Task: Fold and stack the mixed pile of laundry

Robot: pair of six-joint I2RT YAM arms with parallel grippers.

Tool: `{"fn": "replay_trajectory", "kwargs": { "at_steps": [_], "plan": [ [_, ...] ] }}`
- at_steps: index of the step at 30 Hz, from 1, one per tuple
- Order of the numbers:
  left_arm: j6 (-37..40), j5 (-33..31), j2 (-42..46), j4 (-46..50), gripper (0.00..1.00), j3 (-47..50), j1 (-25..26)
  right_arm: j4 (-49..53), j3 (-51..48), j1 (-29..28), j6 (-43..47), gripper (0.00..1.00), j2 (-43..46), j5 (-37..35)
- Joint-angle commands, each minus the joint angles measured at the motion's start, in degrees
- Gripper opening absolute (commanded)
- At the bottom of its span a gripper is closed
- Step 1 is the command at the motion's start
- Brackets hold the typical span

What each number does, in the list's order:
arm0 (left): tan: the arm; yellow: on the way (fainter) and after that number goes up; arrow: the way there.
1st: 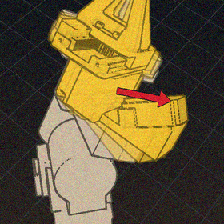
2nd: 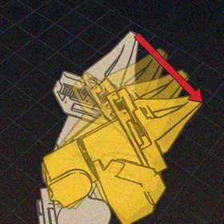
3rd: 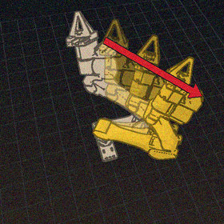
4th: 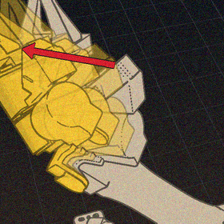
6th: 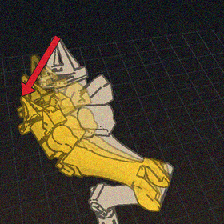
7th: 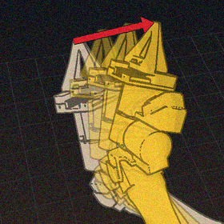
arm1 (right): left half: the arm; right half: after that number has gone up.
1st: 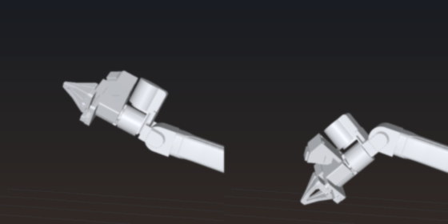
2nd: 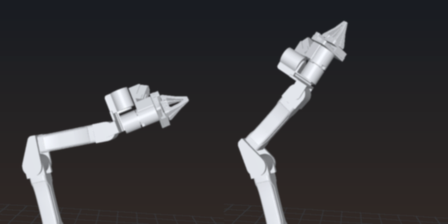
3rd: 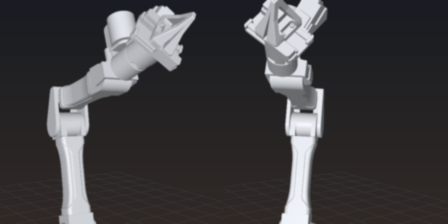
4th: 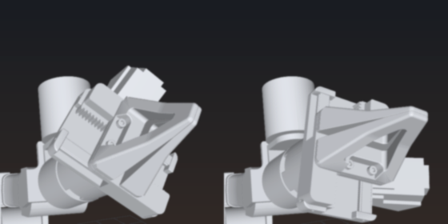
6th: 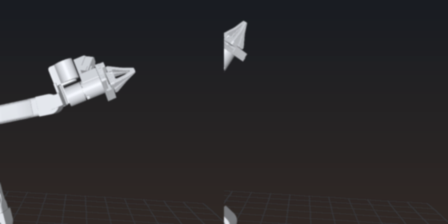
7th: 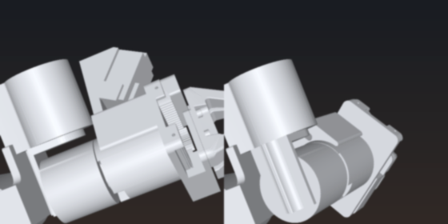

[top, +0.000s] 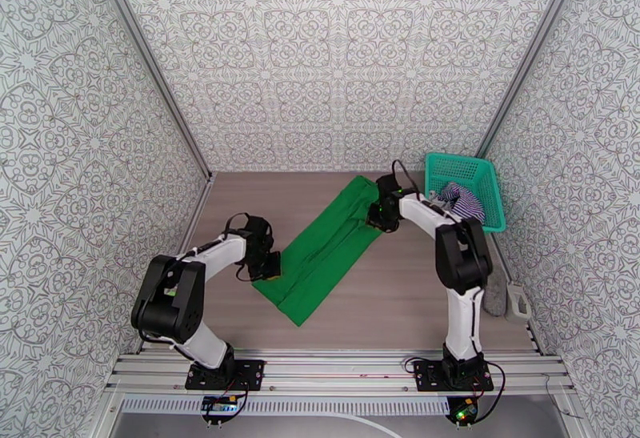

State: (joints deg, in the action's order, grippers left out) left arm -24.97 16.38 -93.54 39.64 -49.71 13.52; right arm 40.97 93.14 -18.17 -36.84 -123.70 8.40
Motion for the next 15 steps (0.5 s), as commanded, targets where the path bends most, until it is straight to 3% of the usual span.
{"fn": "replay_trajectory", "kwargs": {
  "at_steps": [1, 8, 15],
  "plan": [
    [-2.4, -0.5, 1.5, -0.6, 0.00, 4.8, 3.2, 2.2, 5.9, 0.2, 0.5, 0.23, -4.7, -3.5],
    [-10.3, 3.4, 5.8, -3.6, 0.00, 12.3, 11.5, 8.6, 18.7, 0.4, 3.1, 0.23, -13.9, -5.9],
    [-25.7, 8.0, 8.1, -13.4, 0.00, 14.1, 28.9, 13.9, 33.6, 0.8, 7.8, 0.23, -23.2, -4.0]
  ]
}}
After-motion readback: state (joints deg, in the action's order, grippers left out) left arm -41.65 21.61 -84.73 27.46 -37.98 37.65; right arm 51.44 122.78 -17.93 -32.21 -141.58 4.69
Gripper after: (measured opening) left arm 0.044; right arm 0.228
